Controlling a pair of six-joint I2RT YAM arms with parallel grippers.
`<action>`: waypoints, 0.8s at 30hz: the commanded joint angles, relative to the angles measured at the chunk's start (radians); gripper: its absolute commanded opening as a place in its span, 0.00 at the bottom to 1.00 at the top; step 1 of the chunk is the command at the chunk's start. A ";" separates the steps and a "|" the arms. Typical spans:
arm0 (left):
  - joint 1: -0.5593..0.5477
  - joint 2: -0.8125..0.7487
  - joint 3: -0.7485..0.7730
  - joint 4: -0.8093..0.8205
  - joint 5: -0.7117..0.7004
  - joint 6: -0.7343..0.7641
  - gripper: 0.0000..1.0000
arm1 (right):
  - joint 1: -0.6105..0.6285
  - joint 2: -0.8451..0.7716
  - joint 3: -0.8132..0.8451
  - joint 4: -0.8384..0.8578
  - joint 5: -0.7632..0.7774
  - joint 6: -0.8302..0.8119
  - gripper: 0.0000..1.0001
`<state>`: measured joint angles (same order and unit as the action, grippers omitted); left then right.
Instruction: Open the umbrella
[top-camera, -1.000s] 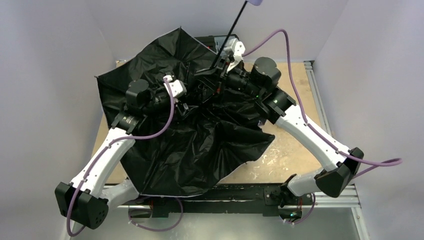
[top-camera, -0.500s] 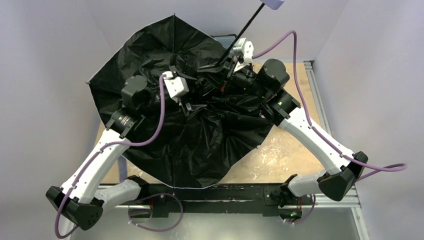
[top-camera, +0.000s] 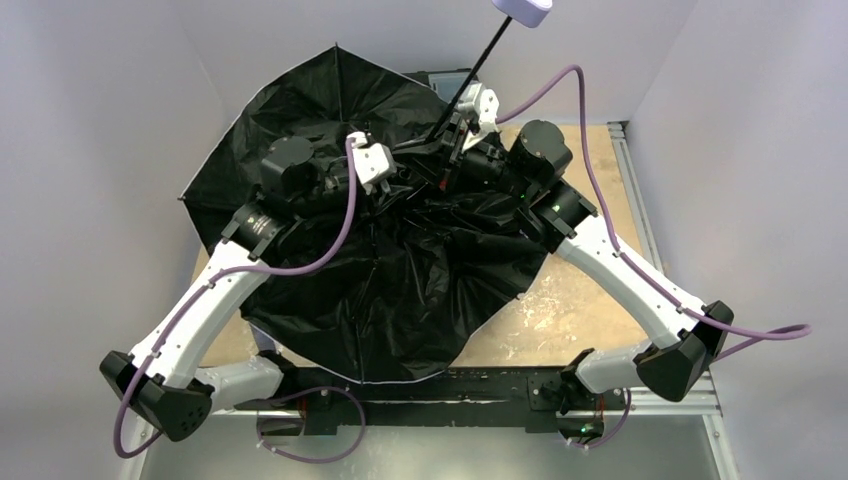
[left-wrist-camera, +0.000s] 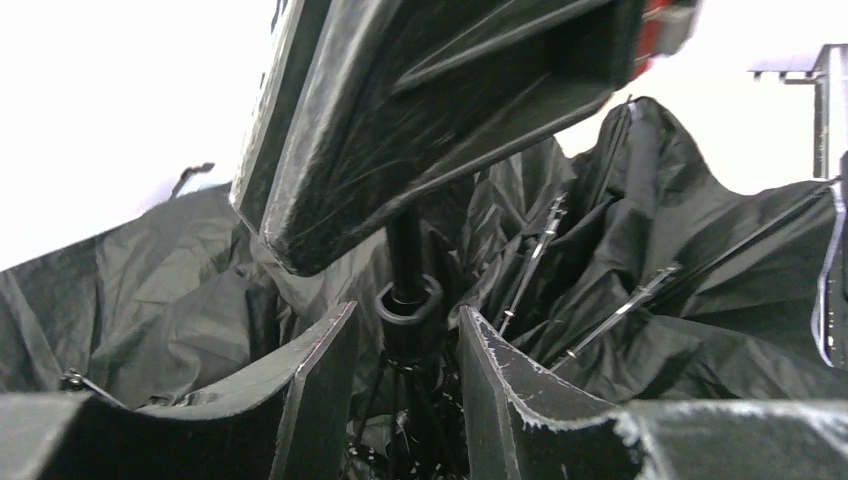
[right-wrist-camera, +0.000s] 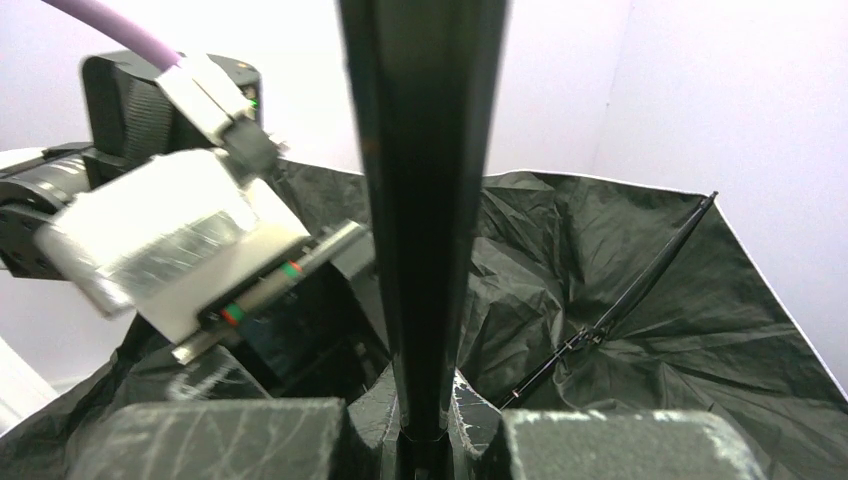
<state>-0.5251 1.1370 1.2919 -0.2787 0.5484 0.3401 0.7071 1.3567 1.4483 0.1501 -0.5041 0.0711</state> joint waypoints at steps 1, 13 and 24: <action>-0.002 0.005 0.011 0.046 -0.034 -0.007 0.41 | 0.008 -0.016 0.017 0.105 -0.021 0.015 0.00; -0.005 0.035 0.040 0.082 -0.003 -0.057 0.42 | 0.015 -0.006 0.012 0.099 -0.014 0.012 0.00; 0.005 0.009 -0.047 0.127 0.058 -0.112 0.00 | 0.012 -0.004 0.041 0.160 0.049 0.061 0.46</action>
<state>-0.5304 1.1740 1.2819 -0.2401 0.5720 0.2691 0.7136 1.3701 1.4467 0.1650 -0.5076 0.0933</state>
